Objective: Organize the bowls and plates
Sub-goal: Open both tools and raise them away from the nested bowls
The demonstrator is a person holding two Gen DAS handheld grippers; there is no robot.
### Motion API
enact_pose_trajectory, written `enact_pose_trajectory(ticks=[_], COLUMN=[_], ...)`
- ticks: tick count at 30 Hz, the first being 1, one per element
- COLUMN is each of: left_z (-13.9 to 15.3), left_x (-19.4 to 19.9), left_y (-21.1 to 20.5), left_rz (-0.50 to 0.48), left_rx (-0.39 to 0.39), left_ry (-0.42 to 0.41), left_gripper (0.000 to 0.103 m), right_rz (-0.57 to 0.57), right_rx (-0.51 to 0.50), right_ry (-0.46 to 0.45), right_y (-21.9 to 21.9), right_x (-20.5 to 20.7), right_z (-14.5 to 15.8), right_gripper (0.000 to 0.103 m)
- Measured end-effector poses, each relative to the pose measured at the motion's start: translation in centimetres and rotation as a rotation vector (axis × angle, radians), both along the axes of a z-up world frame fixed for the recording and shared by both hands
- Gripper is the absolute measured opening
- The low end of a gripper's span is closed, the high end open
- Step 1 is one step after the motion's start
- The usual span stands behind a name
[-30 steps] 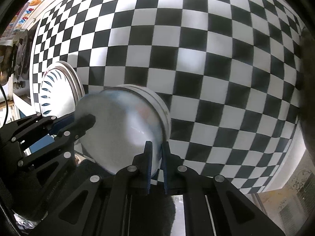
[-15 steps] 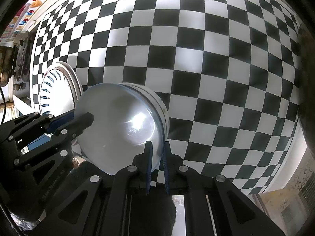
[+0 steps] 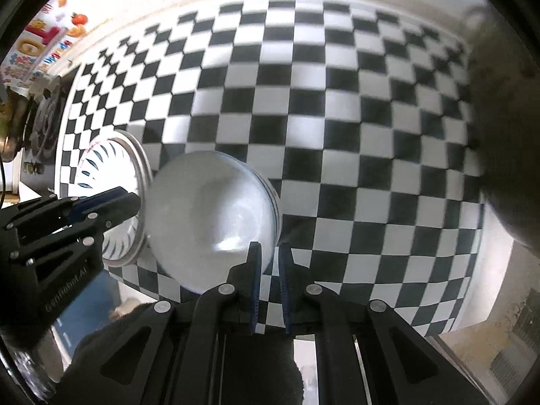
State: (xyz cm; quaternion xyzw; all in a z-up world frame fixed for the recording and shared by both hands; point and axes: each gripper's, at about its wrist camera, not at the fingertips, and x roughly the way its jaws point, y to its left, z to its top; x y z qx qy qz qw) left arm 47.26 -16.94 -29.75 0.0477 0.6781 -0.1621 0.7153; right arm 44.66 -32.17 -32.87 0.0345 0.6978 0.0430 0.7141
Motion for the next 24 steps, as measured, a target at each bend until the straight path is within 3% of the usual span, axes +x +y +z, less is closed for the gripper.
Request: enact_pose_trajectory(ticks=[12,24], left_z=[7.8,12.9], left_x=[-3.8,-7.0], left_y=[2.2,2.7], left_rz=[-0.049,-0.087], left_rx=[-0.023,-0.074], left_ry=[-0.169,-0.26], left_gripper=[0.01,0.01], right_rz=[-0.054,-0.085], right_rx=[0.008,-0.007], right_ry=[-0.226,-0.355], right_y=[1.5,2.3], right_x=[-7.1,-11.6], right_z=[8.7,15.2], right_gripper=[0.012,0.012])
